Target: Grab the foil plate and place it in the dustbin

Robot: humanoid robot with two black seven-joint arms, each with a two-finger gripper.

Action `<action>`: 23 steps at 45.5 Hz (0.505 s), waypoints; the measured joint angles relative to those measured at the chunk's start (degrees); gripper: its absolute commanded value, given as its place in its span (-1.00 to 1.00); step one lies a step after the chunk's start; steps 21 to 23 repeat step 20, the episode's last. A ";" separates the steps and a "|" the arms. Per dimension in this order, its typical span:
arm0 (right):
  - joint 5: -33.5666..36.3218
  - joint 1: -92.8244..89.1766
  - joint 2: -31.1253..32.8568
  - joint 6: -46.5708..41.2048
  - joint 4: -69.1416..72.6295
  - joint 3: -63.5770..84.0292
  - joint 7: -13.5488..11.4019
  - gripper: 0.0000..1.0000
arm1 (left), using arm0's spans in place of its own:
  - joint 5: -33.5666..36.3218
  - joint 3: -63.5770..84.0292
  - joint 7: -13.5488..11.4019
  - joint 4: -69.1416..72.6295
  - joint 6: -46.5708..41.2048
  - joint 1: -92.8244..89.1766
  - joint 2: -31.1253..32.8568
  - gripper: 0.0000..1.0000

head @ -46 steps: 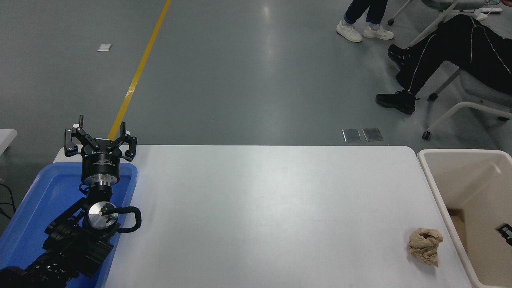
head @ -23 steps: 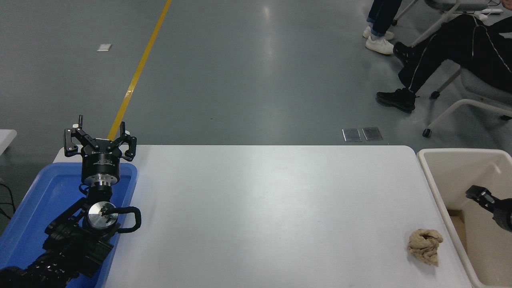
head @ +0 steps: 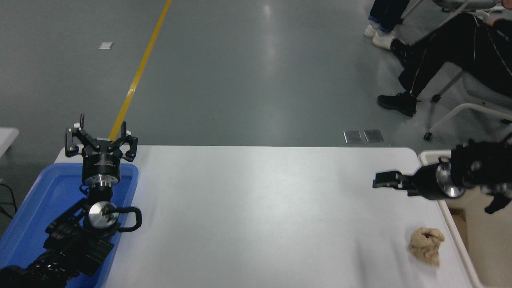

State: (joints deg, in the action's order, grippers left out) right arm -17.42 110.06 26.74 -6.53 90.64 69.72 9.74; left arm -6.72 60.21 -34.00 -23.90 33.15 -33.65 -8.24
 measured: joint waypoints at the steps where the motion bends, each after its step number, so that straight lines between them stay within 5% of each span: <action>1: 0.01 1.38 -0.64 -0.58 0.86 0.41 0.00 1.00 | 0.00 0.00 0.00 0.01 0.00 0.00 -0.01 0.98; 23: 5.75 23.65 -10.25 -22.78 8.23 3.68 -0.09 1.00 | -0.05 0.00 -0.02 0.00 0.00 0.03 -0.02 0.98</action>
